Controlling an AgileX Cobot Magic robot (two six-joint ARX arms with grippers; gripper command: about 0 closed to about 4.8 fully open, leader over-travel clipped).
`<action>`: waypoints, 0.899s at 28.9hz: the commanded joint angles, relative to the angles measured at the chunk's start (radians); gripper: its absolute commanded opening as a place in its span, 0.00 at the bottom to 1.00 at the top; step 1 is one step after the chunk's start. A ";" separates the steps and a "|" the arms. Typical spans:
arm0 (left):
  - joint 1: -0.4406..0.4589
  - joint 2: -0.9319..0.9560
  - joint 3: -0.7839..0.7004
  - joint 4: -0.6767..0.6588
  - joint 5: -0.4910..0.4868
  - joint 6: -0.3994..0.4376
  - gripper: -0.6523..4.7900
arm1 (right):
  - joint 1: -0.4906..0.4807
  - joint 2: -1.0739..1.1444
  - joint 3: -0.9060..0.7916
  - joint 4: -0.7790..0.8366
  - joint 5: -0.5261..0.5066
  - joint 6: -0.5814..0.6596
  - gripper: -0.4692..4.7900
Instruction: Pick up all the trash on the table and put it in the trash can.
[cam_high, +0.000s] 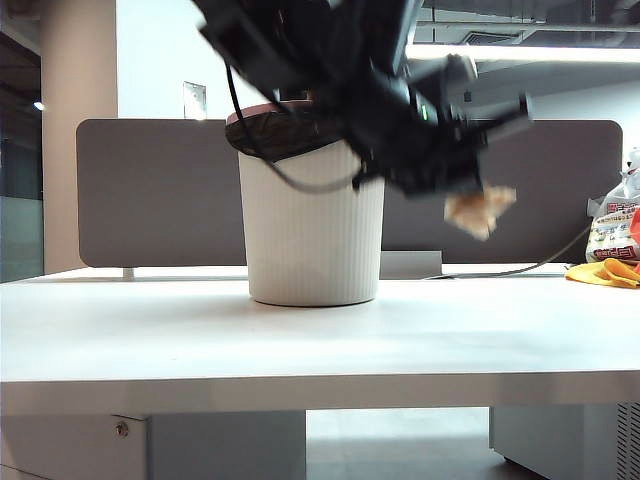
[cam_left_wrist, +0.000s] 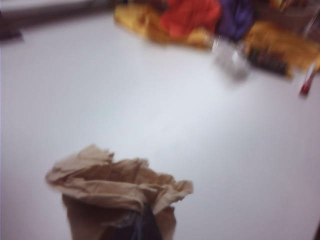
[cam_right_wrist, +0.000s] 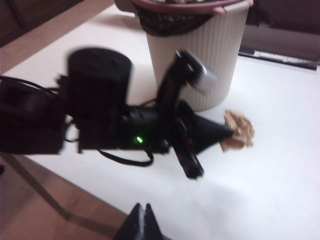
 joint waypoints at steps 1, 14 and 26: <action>0.001 -0.101 0.004 0.048 0.005 0.051 0.11 | 0.000 -0.001 0.008 0.077 0.016 -0.002 0.08; 0.209 -0.277 0.353 -0.236 0.051 0.192 0.11 | -0.027 0.280 0.344 0.254 0.034 -0.112 0.08; 0.459 -0.114 0.496 -0.349 0.164 0.106 0.11 | -0.027 0.542 0.575 0.415 -0.084 -0.097 0.08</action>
